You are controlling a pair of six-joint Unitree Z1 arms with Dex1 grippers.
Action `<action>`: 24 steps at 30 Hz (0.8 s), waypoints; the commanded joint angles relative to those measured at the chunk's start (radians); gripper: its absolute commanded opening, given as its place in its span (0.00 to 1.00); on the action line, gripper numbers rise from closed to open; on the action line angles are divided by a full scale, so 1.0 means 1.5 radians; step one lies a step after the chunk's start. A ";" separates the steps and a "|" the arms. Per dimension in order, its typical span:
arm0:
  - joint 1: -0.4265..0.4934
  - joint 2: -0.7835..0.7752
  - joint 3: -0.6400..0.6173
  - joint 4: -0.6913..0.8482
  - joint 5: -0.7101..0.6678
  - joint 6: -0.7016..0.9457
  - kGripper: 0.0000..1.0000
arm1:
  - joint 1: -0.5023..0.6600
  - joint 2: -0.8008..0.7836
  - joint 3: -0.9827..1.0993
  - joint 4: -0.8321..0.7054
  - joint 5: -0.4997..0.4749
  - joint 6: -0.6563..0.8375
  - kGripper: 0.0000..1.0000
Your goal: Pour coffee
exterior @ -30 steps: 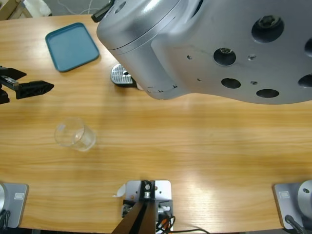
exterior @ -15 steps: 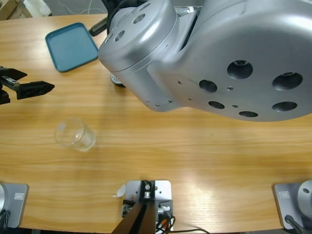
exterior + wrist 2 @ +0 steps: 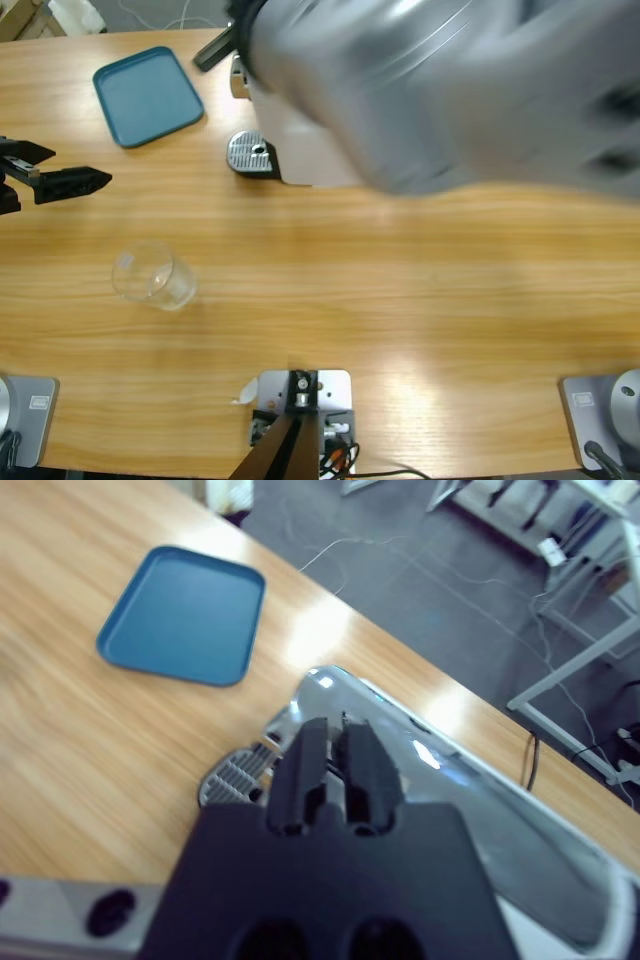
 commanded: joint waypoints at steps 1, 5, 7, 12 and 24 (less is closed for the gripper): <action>-0.006 0.010 0.018 0.002 -0.007 0.007 1.00 | -0.068 -0.186 -0.026 0.177 0.051 -0.022 1.00; -0.006 0.000 0.017 0.001 -0.007 0.007 1.00 | -0.080 -0.306 0.057 0.221 0.049 0.006 0.99; -0.006 -0.017 0.020 0.001 -0.008 0.007 0.96 | -0.080 -0.358 0.115 0.242 0.060 0.023 0.91; -0.006 -0.019 0.021 0.001 -0.030 0.007 0.91 | -0.080 -0.454 0.251 0.281 0.077 0.086 0.95; -0.178 -0.173 0.015 0.074 -0.069 -0.098 0.98 | -0.080 -0.474 0.320 0.329 0.240 0.116 1.00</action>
